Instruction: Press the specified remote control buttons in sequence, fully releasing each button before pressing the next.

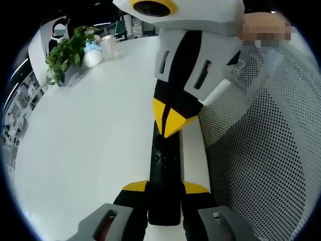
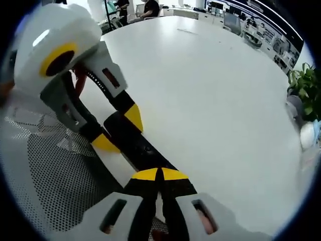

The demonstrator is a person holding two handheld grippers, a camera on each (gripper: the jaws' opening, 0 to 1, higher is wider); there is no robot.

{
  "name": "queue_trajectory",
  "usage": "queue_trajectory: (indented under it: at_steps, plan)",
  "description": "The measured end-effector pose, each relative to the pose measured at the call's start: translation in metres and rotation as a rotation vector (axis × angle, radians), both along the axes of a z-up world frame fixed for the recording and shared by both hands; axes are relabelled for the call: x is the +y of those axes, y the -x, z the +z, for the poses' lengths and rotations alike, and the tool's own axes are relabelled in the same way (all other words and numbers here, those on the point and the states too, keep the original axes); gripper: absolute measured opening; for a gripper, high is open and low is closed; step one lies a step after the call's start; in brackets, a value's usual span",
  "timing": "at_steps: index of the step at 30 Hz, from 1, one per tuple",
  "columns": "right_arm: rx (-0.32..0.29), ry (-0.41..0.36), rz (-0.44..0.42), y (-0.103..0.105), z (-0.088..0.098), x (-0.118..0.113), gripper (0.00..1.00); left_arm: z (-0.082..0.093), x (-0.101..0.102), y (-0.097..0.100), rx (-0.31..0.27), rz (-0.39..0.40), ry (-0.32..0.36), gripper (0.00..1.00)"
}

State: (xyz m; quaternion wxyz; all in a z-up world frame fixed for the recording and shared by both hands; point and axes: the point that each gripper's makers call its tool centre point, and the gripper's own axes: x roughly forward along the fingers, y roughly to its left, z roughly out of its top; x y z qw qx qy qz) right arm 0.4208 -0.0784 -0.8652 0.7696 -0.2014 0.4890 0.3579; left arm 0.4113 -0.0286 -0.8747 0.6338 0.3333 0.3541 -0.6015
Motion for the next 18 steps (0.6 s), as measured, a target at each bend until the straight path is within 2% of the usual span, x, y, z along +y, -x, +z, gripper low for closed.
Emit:
queue_trajectory:
  at_steps: [6, 12, 16, 18]
  plan:
    - [-0.038, 0.008, -0.004, -0.0066, -0.0002, 0.0002, 0.0, -0.0001, -0.0002, -0.0003, 0.002, 0.004, 0.001, 0.25]
    - [-0.032, -0.029, -0.038, -0.0083, 0.0011, 0.004, 0.0, -0.0002, 0.0001, 0.0, 0.002, 0.004, 0.001, 0.25]
    - [0.01, -0.065, -0.068, -0.0062, -0.0003, 0.0073, 0.0, -0.0003, -0.0001, -0.0001, 0.002, 0.005, 0.002, 0.25]
    - [0.008, -0.065, -0.069, -0.0058, -0.0002, 0.0077, 0.0, -0.0001, -0.0002, 0.0, 0.003, 0.006, 0.003, 0.25]
